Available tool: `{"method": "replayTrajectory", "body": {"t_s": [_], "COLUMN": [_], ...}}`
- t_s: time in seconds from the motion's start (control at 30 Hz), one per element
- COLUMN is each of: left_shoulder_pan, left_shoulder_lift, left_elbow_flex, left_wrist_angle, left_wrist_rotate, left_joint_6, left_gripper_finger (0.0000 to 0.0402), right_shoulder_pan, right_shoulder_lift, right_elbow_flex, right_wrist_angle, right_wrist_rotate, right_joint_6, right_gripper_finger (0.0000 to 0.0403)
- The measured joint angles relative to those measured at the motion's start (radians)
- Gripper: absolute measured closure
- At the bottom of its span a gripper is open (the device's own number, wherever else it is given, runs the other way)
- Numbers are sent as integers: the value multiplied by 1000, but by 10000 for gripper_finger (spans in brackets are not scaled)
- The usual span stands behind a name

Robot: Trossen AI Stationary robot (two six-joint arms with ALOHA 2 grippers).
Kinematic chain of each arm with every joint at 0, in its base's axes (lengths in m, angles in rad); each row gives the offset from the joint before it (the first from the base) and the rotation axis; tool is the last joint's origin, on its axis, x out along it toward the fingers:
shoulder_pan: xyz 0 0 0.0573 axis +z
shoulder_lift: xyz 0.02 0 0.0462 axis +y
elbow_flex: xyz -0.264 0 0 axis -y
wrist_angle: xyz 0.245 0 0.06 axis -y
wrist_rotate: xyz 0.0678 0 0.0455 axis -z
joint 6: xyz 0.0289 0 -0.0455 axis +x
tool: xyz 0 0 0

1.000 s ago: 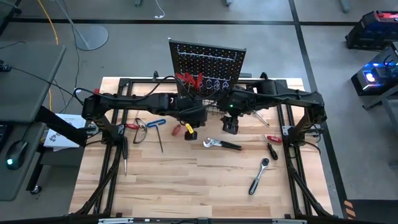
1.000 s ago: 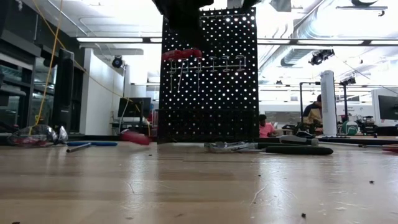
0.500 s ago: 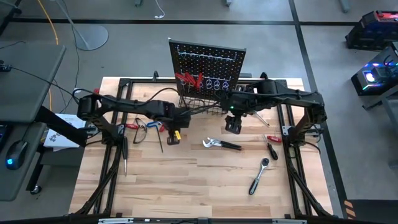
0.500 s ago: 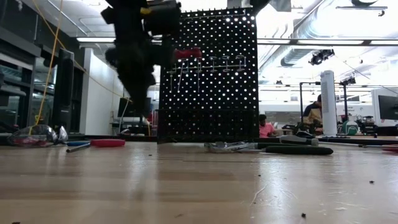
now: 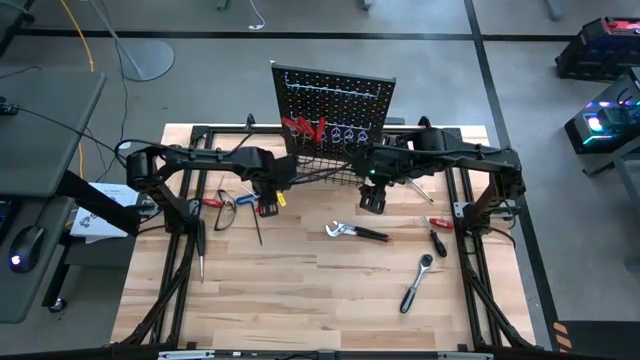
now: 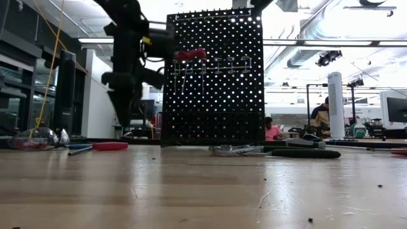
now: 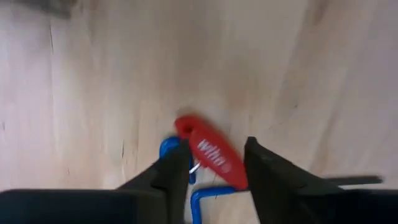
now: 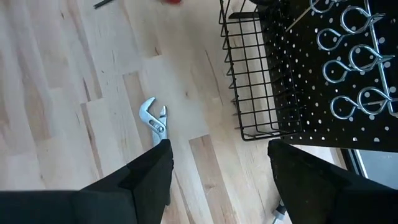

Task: Hang tools onto peg board
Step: Hang the center red allen wrench on the pegboard

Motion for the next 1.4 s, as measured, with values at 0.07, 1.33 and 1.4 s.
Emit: {"method": "replayTrajectory", "body": {"t_s": [0.07,1.33,1.4], "left_shoulder_pan": [18,-93,-99], "left_shoulder_lift": [1,-179,-238], "left_elbow_flex": [-33,-40,-23], "left_wrist_angle": [15,144,143], "left_wrist_rotate": [-1,295,414], "left_joint_6": [-29,-162,-131], "left_gripper_finger": [227,325,325], "right_shoulder_pan": [0,-10,-8], "right_shoulder_lift": [0,-19,-21], "right_elbow_flex": [0,-1,-1], "right_wrist_angle": [2,10,27], "right_wrist_rotate": [-1,5,-9], "right_joint_6": [2,-14,-61], "right_gripper_finger": [151,151,151]}}
